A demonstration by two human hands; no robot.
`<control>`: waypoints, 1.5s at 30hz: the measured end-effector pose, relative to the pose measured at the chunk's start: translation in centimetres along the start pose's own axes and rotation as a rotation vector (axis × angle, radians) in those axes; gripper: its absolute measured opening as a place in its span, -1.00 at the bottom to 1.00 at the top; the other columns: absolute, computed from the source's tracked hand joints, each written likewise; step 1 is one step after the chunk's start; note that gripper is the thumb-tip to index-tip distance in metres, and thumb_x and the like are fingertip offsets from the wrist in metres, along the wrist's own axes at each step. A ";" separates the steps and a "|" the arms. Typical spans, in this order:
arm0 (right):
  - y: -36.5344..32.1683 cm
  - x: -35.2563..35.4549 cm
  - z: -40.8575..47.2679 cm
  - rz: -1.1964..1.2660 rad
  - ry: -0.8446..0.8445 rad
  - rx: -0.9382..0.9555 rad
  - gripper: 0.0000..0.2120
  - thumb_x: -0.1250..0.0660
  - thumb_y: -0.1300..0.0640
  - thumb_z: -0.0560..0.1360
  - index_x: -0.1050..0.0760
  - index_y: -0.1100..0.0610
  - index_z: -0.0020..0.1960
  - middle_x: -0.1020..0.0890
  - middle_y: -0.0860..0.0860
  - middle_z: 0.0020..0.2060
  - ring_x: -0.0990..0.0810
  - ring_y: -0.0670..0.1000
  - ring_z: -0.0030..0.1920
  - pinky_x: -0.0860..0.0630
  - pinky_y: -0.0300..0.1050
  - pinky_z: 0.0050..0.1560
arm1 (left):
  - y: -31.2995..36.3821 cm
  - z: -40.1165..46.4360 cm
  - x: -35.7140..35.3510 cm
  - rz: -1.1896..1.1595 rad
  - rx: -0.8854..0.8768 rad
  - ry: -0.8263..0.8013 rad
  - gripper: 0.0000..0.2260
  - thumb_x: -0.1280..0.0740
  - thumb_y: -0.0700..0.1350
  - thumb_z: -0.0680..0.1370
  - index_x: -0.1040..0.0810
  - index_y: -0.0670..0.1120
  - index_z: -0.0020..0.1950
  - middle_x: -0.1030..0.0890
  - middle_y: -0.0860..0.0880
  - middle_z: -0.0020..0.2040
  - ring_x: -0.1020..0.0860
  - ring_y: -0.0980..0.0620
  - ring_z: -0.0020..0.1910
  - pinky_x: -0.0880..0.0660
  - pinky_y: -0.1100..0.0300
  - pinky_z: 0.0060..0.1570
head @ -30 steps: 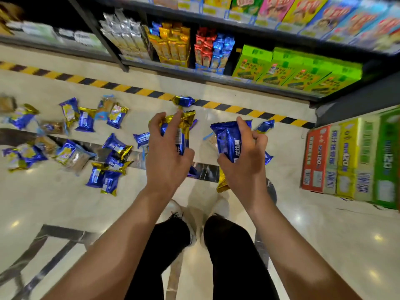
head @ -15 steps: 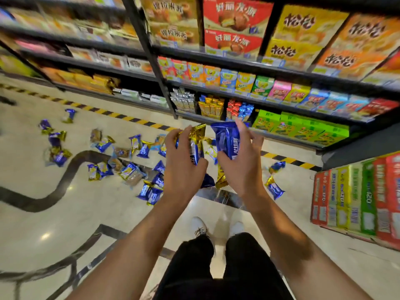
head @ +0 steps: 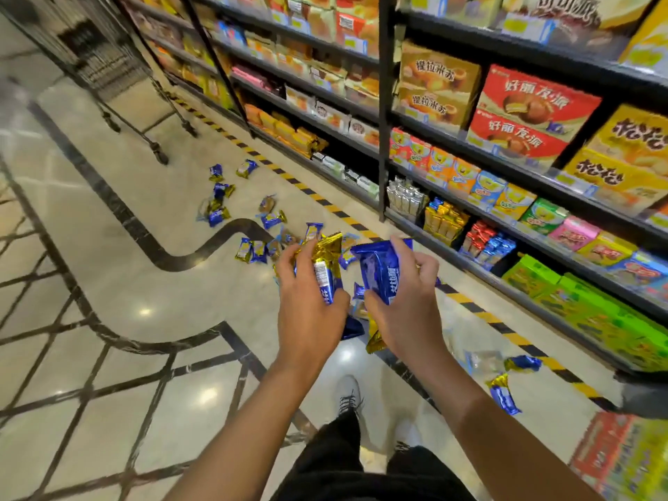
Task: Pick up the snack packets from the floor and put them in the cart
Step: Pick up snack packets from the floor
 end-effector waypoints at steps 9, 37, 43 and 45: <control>-3.0 -5.9 -3.4 0.043 -0.292 0.074 -0.19 -0.50 0.14 0.41 -0.17 -0.19 0.51 -0.22 -0.10 0.23 -0.49 -0.16 0.05 -0.45 -0.43 -0.11 | -3.7 -6.2 5.8 0.028 0.132 0.184 -0.30 -0.43 -0.28 0.41 -0.29 0.07 0.48 -0.19 0.05 0.44 -0.35 0.45 0.20 -0.42 0.45 0.15; -29.9 -36.0 -14.8 -0.017 -0.500 0.395 -0.22 -0.44 0.12 0.43 -0.13 -0.20 0.51 -0.20 -0.12 0.28 -0.35 -0.37 0.08 -0.39 -0.43 -0.09 | -25.9 -10.5 40.7 -0.001 0.304 0.606 -0.33 -0.49 -0.21 0.41 -0.32 0.09 0.45 -0.25 0.11 0.37 -0.47 0.08 0.19 -0.60 0.22 0.03; -34.0 -41.4 -15.7 -0.034 -0.545 0.502 -0.26 -0.46 0.11 0.43 -0.17 -0.12 0.50 -0.22 -0.12 0.29 -0.29 -0.43 0.06 -0.35 -0.58 -0.21 | -29.3 -9.9 45.0 -0.042 0.348 0.696 -0.35 -0.49 -0.23 0.39 -0.33 0.14 0.37 -0.26 0.16 0.33 -0.49 0.10 0.17 -0.62 0.13 0.01; -35.1 -43.6 -15.4 -0.017 -0.570 0.523 -0.27 -0.46 0.12 0.42 -0.19 -0.11 0.48 -0.23 -0.12 0.26 -0.29 -0.50 0.09 -0.33 -0.64 -0.18 | -30.6 -9.2 46.1 -0.059 0.370 0.724 -0.38 -0.48 -0.23 0.39 -0.35 0.15 0.36 -0.26 0.17 0.32 -0.49 0.10 0.17 -0.62 0.14 0.00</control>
Point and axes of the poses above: each hand's wrist, its own z-axis towards the middle knuckle, its own x-axis out of the back of the hand, y = z × x, the point moved 10 cm from there along z, towards the middle knuckle
